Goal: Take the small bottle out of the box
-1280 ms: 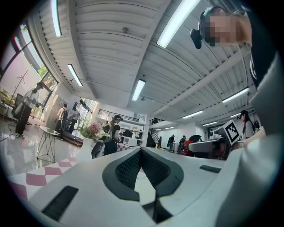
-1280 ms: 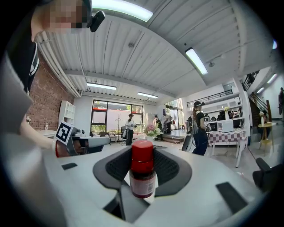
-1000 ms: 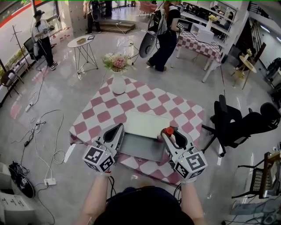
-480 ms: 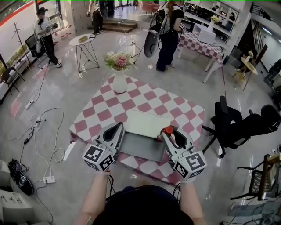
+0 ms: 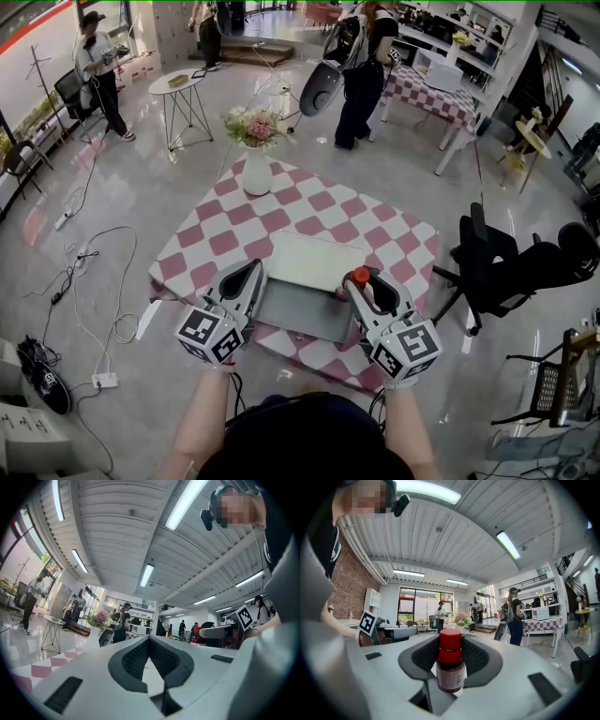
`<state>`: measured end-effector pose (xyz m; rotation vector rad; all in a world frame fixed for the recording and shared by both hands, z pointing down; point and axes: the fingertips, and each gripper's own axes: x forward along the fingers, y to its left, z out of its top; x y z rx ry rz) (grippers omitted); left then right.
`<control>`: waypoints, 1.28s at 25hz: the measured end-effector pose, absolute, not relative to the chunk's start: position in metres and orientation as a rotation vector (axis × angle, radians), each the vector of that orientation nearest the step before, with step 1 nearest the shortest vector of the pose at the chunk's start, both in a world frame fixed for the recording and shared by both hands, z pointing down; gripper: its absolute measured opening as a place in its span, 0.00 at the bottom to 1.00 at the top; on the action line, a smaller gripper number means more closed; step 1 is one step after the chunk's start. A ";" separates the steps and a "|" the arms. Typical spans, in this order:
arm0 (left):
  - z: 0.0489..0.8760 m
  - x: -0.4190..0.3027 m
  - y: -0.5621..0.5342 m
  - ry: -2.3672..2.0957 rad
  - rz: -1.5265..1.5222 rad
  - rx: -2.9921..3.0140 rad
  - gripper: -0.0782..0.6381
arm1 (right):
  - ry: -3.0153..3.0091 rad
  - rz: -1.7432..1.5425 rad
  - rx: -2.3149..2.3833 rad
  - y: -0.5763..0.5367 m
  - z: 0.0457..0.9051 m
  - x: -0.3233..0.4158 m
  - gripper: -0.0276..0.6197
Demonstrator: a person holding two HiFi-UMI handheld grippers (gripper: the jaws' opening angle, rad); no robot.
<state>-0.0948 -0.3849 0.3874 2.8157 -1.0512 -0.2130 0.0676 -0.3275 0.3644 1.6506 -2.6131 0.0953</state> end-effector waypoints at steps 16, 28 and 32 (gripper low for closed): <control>0.388 -0.095 -0.383 -1.044 -0.207 2.817 0.11 | -2.613 0.100 1.655 -0.324 0.366 0.067 0.27; 0.387 -0.094 -0.382 -1.032 -0.210 2.822 0.11 | -2.610 0.096 1.669 -0.321 0.365 0.069 0.27; 0.386 -0.094 -0.382 -1.031 -0.212 2.822 0.11 | -2.609 0.096 1.669 -0.321 0.364 0.069 0.27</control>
